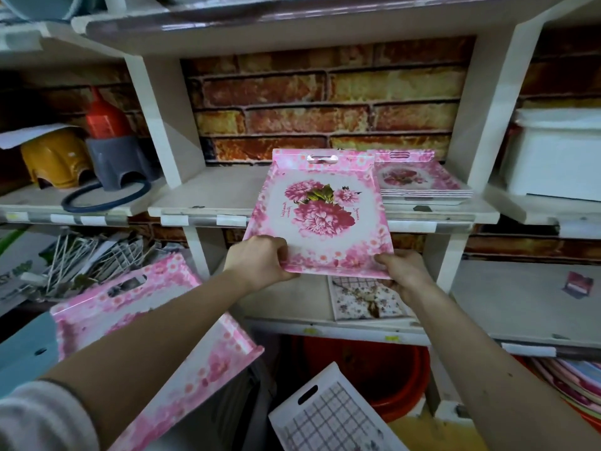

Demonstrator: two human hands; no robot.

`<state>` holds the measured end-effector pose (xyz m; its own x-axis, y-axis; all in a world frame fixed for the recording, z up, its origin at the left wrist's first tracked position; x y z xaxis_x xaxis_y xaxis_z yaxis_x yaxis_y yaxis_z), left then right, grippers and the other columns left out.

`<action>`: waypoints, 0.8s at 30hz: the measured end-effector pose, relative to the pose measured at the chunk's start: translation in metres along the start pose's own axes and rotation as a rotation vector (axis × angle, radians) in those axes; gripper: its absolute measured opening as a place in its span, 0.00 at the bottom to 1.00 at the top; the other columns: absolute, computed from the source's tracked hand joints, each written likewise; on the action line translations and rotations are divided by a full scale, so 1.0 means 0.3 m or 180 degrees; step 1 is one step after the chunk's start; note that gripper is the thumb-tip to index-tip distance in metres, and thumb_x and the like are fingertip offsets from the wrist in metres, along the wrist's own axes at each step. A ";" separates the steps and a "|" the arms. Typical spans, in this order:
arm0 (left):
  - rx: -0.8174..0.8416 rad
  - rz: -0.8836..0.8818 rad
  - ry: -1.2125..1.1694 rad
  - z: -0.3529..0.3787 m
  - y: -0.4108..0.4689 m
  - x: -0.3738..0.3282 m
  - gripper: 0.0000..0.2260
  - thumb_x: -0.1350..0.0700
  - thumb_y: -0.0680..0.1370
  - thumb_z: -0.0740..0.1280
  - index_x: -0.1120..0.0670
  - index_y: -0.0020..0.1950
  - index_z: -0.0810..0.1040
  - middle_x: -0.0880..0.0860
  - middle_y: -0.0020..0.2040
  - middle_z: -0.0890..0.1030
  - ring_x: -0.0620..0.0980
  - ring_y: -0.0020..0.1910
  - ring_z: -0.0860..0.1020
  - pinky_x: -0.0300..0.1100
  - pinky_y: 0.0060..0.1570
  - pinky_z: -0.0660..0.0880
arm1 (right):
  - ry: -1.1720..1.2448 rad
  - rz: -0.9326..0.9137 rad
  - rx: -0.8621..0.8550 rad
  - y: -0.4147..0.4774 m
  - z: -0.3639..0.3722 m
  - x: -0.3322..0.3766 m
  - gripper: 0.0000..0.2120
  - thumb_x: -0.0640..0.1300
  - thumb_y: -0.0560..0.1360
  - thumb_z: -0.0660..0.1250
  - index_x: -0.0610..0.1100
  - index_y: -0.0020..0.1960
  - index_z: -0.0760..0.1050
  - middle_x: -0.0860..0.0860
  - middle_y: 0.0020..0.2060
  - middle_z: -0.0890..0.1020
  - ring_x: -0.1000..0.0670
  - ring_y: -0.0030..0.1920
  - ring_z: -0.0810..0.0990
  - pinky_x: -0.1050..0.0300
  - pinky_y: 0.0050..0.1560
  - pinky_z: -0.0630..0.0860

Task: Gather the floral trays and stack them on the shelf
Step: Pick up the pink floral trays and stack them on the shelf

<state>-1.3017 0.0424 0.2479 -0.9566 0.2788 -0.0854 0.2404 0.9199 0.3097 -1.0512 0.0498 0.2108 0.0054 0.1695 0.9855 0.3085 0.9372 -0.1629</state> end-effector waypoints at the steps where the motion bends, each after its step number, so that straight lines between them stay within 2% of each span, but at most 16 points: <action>1: -0.0002 0.0023 -0.0019 0.003 0.031 0.009 0.14 0.36 0.67 0.69 0.46 0.39 0.74 0.42 0.37 0.75 0.44 0.38 0.73 0.37 0.32 0.65 | 0.0014 -0.0035 -0.0021 0.023 0.006 0.013 0.11 0.35 0.74 0.65 0.34 0.55 0.74 0.40 0.43 0.78 0.48 0.32 0.74 0.57 0.28 0.69; 4: -0.0022 0.0093 -0.0072 0.019 0.133 0.035 0.14 0.37 0.67 0.69 0.47 0.38 0.74 0.43 0.37 0.77 0.47 0.41 0.77 0.39 0.34 0.69 | 0.0077 -0.0066 -0.0096 0.094 0.027 0.049 0.07 0.34 0.73 0.65 0.36 0.51 0.75 0.41 0.43 0.78 0.47 0.35 0.75 0.56 0.32 0.71; 6: -0.0073 0.0066 -0.0094 0.037 0.200 0.053 0.15 0.37 0.67 0.69 0.48 0.39 0.75 0.45 0.40 0.80 0.49 0.43 0.78 0.40 0.37 0.73 | 0.0183 -0.0086 -0.0097 0.140 0.043 0.070 0.02 0.33 0.73 0.64 0.37 0.46 0.74 0.43 0.38 0.77 0.49 0.33 0.75 0.63 0.25 0.73; 8: -0.0101 0.0032 -0.0156 0.058 0.260 0.071 0.16 0.37 0.66 0.69 0.48 0.39 0.75 0.46 0.42 0.81 0.50 0.44 0.78 0.41 0.39 0.75 | 0.0217 -0.0076 -0.0078 0.185 0.057 0.090 0.03 0.33 0.74 0.64 0.37 0.47 0.73 0.46 0.36 0.76 0.51 0.33 0.74 0.68 0.21 0.72; 14: -0.0093 -0.0013 -0.0275 0.100 0.391 0.121 0.16 0.37 0.66 0.70 0.47 0.42 0.76 0.45 0.42 0.80 0.49 0.44 0.78 0.40 0.38 0.72 | 0.0123 0.0015 -0.0038 0.299 0.108 0.135 0.03 0.34 0.74 0.64 0.35 0.48 0.74 0.45 0.34 0.77 0.50 0.31 0.75 0.62 0.25 0.73; 17: -0.0131 -0.0064 -0.0307 0.097 0.447 0.141 0.14 0.38 0.66 0.71 0.46 0.42 0.76 0.44 0.41 0.80 0.48 0.44 0.77 0.39 0.37 0.69 | 0.0168 0.0047 -0.0028 0.347 0.133 0.160 0.04 0.32 0.74 0.63 0.33 0.48 0.74 0.45 0.34 0.76 0.49 0.30 0.74 0.66 0.20 0.71; 20: -0.0121 -0.0046 -0.0316 0.097 0.488 0.154 0.15 0.38 0.66 0.71 0.47 0.43 0.77 0.44 0.40 0.79 0.49 0.43 0.76 0.39 0.37 0.68 | 0.0183 0.0124 -0.0061 0.396 0.149 0.179 0.05 0.32 0.74 0.64 0.33 0.39 0.73 0.44 0.35 0.74 0.48 0.28 0.73 0.67 0.17 0.69; 22: -0.0117 -0.0055 -0.0272 0.101 0.513 0.163 0.14 0.39 0.67 0.71 0.47 0.44 0.77 0.45 0.42 0.80 0.49 0.44 0.77 0.39 0.38 0.69 | 0.0126 0.0130 -0.0061 0.427 0.158 0.192 0.08 0.33 0.74 0.64 0.34 0.37 0.72 0.44 0.35 0.73 0.47 0.25 0.72 0.67 0.17 0.68; 24: -0.0144 -0.0081 -0.0327 0.103 0.530 0.174 0.12 0.43 0.67 0.70 0.47 0.45 0.77 0.45 0.44 0.81 0.49 0.46 0.78 0.39 0.38 0.69 | 0.0002 0.0117 -0.0027 0.447 0.167 0.205 0.07 0.36 0.75 0.63 0.35 0.39 0.71 0.43 0.34 0.73 0.49 0.18 0.72 0.66 0.17 0.67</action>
<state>-1.3084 0.2117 0.2634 -0.9397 0.2843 -0.1898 0.2063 0.9144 0.3484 -1.0571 0.2012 0.2472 0.0174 0.2035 0.9789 0.3162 0.9277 -0.1985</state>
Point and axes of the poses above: each hand's wrist, its own y-axis towards the middle knuckle, its own z-axis out of the palm, x = y × z, the point moved 1 cm from there along y, towards the middle knuckle
